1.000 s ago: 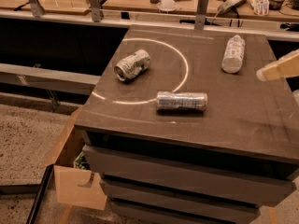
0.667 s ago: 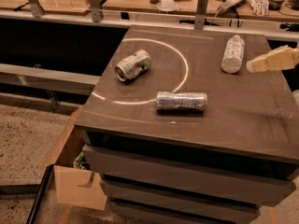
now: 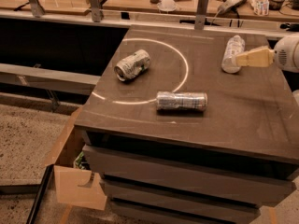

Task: Move blue plastic bottle near 7up can

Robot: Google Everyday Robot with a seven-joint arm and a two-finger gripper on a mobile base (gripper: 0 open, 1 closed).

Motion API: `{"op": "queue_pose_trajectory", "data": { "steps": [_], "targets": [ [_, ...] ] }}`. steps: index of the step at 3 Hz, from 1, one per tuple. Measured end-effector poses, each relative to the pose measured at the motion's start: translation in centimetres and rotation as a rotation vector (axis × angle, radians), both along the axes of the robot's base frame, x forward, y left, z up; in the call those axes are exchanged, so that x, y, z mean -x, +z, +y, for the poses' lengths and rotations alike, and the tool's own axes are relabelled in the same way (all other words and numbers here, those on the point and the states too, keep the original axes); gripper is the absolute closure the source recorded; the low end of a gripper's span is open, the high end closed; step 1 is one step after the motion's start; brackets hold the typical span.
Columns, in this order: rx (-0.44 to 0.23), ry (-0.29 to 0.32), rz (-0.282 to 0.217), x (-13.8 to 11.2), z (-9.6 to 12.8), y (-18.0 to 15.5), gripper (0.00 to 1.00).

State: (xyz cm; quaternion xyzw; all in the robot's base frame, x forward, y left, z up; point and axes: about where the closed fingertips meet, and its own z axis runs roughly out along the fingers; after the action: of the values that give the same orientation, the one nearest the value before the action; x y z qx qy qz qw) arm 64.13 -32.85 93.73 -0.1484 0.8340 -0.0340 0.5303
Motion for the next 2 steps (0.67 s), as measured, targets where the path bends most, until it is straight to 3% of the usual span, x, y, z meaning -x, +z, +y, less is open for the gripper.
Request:
{"op": "queue_pose_trajectory", "data": {
  "steps": [1,2],
  "targets": [
    [-0.041,-0.029,0.002,-1.7,0.6,-1.1,0.0],
    [-0.085,-0.035,0.033,-3.7,2.6,-3.3,0.0]
  ]
}}
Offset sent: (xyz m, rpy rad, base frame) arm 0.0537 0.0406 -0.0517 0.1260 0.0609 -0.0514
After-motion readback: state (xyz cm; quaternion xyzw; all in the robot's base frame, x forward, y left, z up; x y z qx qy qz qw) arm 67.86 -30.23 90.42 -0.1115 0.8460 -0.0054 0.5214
